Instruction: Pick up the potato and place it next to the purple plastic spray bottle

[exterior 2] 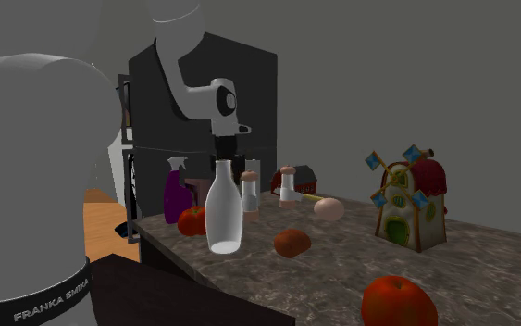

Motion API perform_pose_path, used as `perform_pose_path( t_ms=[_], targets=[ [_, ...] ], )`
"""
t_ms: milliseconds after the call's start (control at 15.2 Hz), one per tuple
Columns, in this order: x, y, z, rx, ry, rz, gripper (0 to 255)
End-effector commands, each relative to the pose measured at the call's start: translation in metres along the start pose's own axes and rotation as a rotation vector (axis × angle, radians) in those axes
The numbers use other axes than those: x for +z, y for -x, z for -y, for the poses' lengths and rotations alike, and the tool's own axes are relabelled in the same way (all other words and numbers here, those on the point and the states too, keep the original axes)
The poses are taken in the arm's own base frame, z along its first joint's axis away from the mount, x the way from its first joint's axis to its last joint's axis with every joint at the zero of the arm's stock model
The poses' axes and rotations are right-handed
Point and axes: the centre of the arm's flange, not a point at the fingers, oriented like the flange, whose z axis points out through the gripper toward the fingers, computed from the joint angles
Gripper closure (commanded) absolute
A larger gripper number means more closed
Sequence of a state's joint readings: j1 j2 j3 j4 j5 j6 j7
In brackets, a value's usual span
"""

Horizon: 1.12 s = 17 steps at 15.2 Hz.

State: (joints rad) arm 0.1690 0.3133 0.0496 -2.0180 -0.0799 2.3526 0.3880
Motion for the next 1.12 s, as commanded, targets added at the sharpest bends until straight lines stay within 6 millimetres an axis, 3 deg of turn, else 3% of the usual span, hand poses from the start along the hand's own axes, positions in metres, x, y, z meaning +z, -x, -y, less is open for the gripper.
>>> perform_pose_path(
  t_ms=[0, 1056],
  targets=[
    [0.012, 0.001, 0.001, 0.0, 0.0, -0.001, 255],
    [0.096, 0.004, 0.004, 0.0, 0.0, -0.001, 255]
  ],
)
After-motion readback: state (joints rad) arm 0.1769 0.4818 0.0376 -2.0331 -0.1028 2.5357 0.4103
